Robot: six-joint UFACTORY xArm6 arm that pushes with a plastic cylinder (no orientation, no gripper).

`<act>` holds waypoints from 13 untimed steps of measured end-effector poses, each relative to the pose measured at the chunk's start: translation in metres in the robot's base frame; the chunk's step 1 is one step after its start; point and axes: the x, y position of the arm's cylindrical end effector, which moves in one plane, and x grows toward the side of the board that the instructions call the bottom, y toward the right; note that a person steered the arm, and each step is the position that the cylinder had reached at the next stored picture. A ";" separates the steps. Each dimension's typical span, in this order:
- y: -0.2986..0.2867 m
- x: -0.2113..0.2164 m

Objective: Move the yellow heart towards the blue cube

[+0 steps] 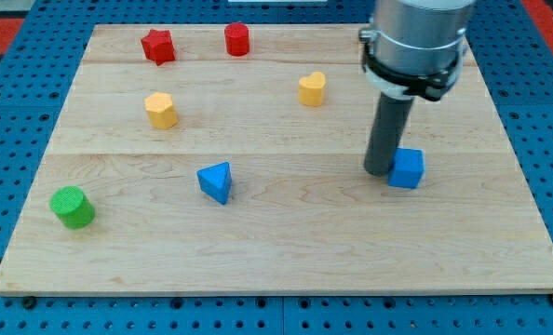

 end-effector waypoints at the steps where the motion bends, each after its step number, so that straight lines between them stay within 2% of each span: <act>1: -0.052 -0.010; 2: -0.100 -0.045; 3: -0.123 -0.081; 5: -0.142 -0.125; 8: -0.080 -0.143; 10: -0.065 -0.169; 13: -0.032 -0.132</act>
